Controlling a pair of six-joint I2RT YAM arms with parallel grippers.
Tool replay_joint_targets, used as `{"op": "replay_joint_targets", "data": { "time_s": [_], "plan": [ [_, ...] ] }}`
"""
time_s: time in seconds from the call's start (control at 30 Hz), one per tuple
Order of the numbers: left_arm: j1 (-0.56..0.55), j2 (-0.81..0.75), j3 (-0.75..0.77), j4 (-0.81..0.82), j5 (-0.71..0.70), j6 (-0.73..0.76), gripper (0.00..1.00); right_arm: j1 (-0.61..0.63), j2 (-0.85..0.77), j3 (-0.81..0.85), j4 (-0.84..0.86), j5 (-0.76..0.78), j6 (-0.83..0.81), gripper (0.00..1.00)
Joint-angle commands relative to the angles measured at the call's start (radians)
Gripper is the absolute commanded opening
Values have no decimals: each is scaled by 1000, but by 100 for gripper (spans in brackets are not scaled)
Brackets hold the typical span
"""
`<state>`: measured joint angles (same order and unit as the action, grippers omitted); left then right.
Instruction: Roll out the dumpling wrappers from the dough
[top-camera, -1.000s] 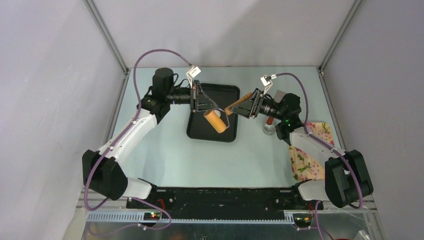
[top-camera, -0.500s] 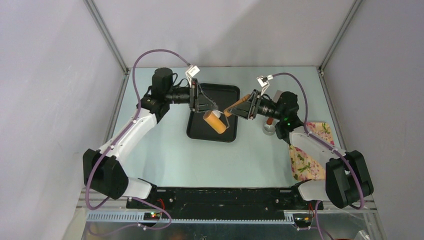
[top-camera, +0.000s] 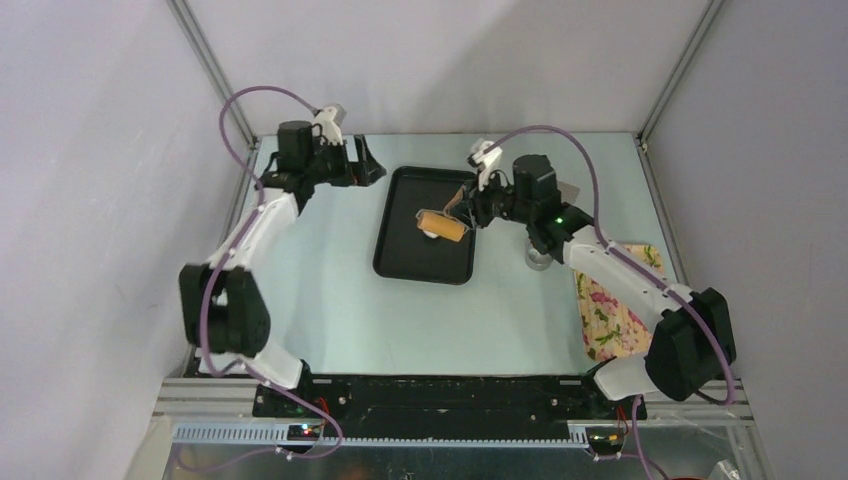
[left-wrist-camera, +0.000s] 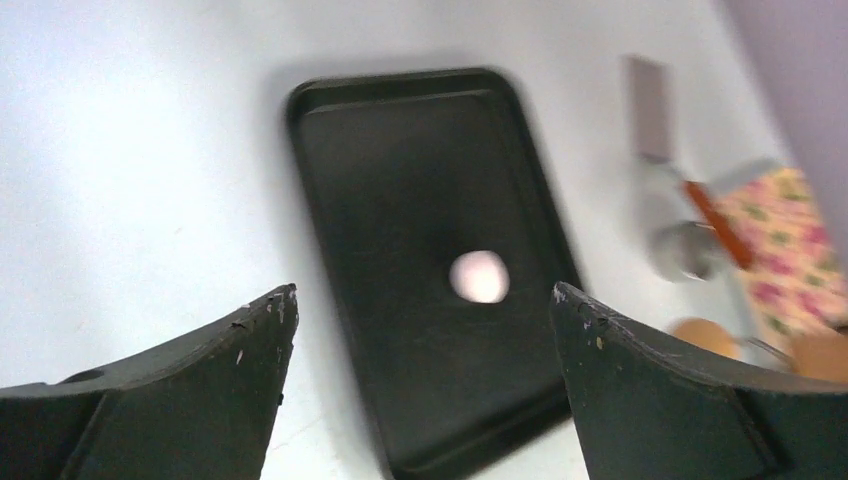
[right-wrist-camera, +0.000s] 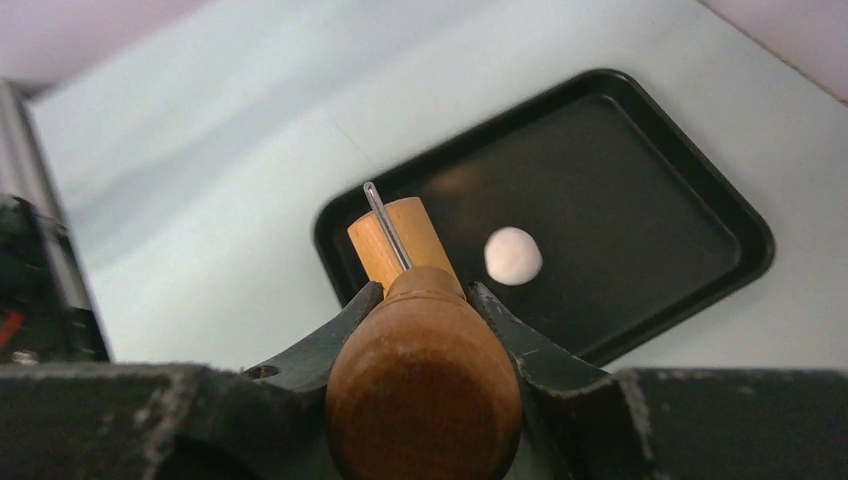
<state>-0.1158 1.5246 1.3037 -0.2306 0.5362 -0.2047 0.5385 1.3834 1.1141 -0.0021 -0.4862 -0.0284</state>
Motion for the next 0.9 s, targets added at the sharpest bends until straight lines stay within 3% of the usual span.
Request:
{"op": "replay_joint_targets", "data": {
  "time_s": [0.0,0.27,0.43,0.87],
  "plan": [
    [-5,199,66,-95,-298,74,98,51,56,85,-106,168,-261,0],
    [-47,395,165,-149,-386,22,88,74,62,96,-165,173,-274,0],
    [-69,470,177,-160,-349,-22,79,95,47,97,-185,156,-261,0],
    [-141,557,208,-298,-420,-78,42,108,21,96,-221,149,-281,0]
  ]
}}
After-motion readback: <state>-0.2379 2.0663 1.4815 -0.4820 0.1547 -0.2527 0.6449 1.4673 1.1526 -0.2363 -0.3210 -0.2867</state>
